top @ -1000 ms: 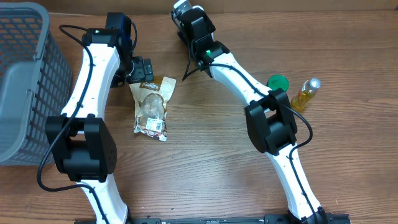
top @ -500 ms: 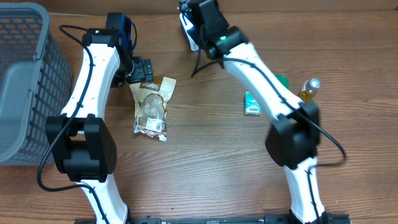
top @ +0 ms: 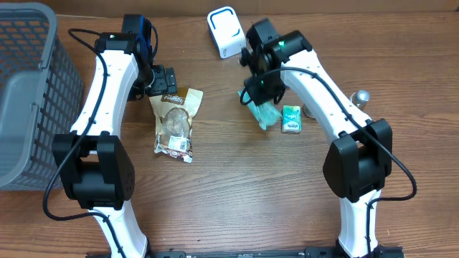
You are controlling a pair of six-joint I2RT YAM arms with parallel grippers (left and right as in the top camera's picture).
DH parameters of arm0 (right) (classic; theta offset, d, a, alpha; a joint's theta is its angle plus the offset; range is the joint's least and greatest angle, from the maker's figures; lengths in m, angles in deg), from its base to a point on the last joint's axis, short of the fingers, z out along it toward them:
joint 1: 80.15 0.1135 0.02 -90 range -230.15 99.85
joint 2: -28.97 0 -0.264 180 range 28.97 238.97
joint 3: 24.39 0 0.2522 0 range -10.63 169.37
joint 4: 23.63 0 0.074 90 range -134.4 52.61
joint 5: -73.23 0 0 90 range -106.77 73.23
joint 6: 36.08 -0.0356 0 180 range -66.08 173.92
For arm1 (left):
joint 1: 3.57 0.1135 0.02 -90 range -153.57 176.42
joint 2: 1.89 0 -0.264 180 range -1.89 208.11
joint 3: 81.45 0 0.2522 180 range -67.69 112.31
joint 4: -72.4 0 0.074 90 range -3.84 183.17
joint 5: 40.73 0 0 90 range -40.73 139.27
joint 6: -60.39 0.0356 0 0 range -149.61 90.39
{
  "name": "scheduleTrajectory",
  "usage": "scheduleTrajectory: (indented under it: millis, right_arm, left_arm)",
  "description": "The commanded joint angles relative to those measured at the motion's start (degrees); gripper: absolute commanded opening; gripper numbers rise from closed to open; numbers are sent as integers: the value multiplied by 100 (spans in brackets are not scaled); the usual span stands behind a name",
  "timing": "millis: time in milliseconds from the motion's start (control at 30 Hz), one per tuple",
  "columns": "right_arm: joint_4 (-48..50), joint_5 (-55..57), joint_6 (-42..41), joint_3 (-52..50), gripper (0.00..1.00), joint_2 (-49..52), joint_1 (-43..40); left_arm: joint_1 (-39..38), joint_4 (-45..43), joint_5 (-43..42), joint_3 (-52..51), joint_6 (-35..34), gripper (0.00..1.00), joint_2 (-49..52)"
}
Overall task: Scan the item barcode
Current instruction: 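Lower the teal bag back to the table right of center and release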
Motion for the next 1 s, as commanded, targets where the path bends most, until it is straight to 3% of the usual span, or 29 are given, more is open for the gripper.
scheduleTrajectory:
  millis: [0, 133, 467, 500, 533, 567, 667, 733, 833, 900, 967]
  right_arm:
    - [70, -197, -317, -422, 5, 37, 2]
    - [323, -197, -317, -846, 10, 37, 2]
    - [494, -131, -317, -1069, 11, 37, 0]
    - [518, -131, -317, -1069, 25, 37, 0]
    - [560, -131, -317, -1069, 45, 37, 0]
    - [581, -131, -319, -1069, 47, 37, 0]
    - [702, -76, -319, -1069, 71, 37, 0]
    - [796, 33, -319, -1069, 78, 37, 0]
    - [1038, -101, -319, -1069, 81, 37, 15]
    - [1143, -437, -319, -1069, 79, 37, 50]
    - [1209, -872, -319, -1069, 69, 37, 85]
  left_arm:
    - [-17, -7, 48, 81, 83, 100, 7]
    - [-17, -7, 48, 81, 83, 100, 7]
    - [-17, -9, 46, 81, 83, 100, 7]
    - [-17, -9, 46, 81, 83, 100, 7]
    - [-17, -7, 46, 81, 83, 100, 4]
    - [-17, -9, 46, 81, 83, 100, 7]
    - [-17, -7, 46, 81, 83, 100, 7]
    - [-17, -7, 46, 81, 83, 99, 7]
    - [-17, -9, 46, 81, 83, 100, 7]
    - [-17, -7, 46, 81, 83, 100, 7]
    - [-17, -7, 46, 81, 83, 100, 7]
